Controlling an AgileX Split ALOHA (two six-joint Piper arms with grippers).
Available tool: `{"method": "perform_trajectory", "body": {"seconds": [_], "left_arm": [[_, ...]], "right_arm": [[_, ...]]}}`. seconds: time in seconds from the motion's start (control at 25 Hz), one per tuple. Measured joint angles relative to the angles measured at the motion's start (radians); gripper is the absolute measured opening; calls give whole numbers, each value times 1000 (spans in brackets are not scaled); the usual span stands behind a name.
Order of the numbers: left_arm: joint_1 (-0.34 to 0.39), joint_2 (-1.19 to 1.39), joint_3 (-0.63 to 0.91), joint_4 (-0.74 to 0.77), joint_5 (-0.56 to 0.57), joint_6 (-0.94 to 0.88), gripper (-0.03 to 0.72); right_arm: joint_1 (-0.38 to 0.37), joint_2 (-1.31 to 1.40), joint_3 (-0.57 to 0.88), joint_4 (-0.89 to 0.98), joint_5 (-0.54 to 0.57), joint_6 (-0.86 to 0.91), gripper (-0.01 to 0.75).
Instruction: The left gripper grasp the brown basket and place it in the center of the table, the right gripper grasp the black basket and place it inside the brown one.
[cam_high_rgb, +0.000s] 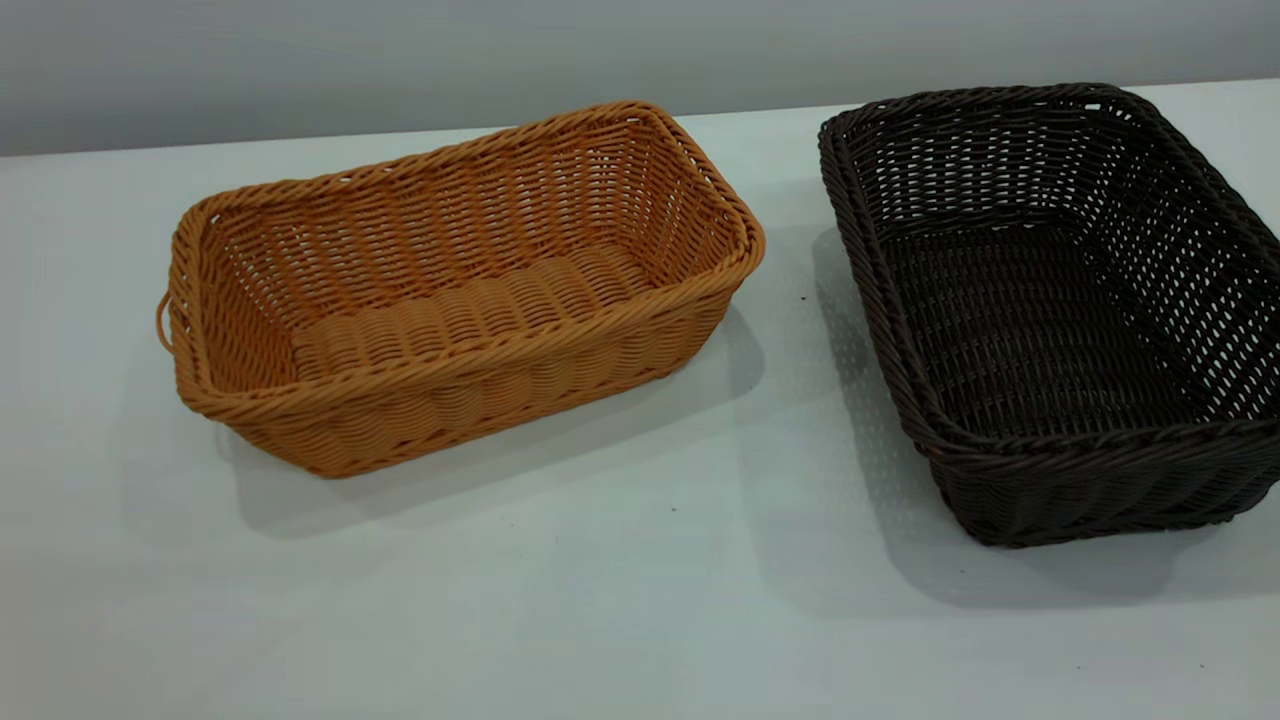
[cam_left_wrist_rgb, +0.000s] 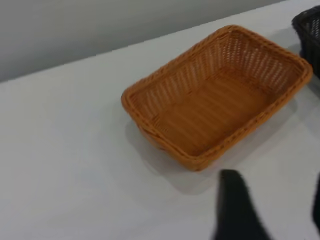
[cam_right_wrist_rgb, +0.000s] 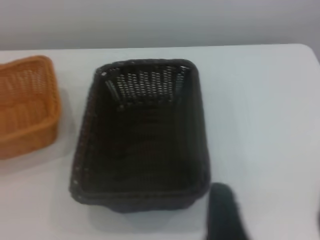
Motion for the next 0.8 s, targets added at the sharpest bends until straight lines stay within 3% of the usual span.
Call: {"method": "perform_trajectory", "body": {"seconds": [0.08, 0.2, 0.36, 0.8], "left_arm": [[0, 60, -20, 3, -32, 33, 426], [0, 165, -25, 4, -106, 91, 480], [-20, 307, -41, 3, -196, 183, 491], [-202, 685, -91, 16, -233, 304, 491]], "right_arm": [[0, 66, -30, 36, -11, -11, 505], [0, 168, -42, 110, -94, -13, 546], [0, 304, -42, 232, -175, -13, 552], [0, 503, -39, 658, -223, 7, 556]]}}
